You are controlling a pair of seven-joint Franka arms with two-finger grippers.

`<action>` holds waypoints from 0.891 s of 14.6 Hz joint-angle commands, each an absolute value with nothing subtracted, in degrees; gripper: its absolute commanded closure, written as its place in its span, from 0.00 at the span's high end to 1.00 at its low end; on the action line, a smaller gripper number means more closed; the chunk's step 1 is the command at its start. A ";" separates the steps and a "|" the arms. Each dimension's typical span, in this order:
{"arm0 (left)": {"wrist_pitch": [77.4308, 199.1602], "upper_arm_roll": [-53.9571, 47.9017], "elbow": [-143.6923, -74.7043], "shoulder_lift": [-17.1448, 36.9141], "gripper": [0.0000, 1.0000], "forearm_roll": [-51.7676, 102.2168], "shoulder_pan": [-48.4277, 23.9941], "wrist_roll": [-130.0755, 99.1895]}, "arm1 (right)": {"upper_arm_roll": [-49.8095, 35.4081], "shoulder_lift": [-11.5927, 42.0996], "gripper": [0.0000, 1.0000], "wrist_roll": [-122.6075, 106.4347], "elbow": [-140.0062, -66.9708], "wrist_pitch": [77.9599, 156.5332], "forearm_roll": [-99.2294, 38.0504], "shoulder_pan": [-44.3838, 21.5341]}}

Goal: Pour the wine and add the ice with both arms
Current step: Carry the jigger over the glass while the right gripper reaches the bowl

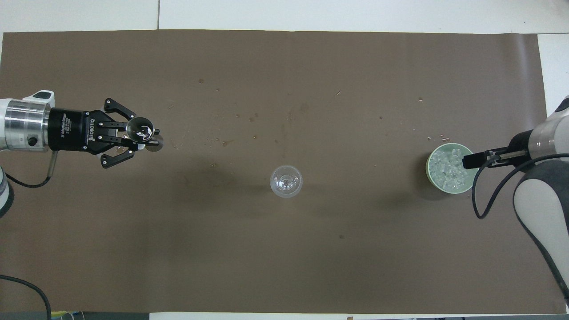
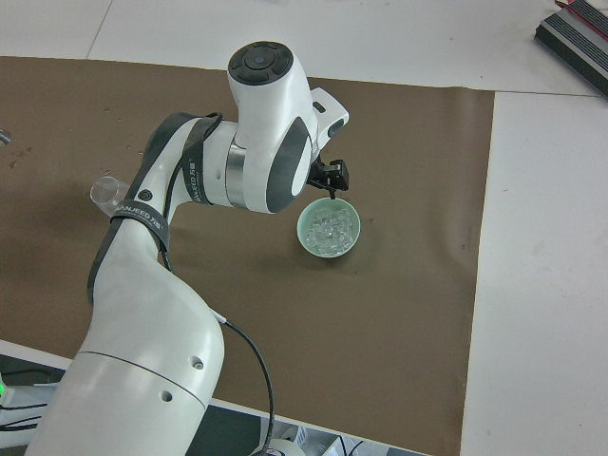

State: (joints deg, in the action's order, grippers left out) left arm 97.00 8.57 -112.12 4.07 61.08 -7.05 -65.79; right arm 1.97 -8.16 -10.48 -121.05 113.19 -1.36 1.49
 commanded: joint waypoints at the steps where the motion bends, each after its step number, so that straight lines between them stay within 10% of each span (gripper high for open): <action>1: 104.91 9.32 -114.26 0.36 0.00 57.59 -16.57 -74.06 | 2.11 -8.71 0.98 -13.88 -129.35 123.01 -3.77 1.85; 13: 115.40 8.96 -113.99 -0.35 0.00 40.35 -34.01 -90.87 | 2.20 -1.14 0.64 -13.62 -135.53 136.32 -5.01 2.64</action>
State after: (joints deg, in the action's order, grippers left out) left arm 113.64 8.23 -112.17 1.49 42.88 -32.33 -88.49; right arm 2.42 -0.72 -12.25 -133.87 134.75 -3.65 1.94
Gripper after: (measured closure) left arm 0.784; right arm 0.366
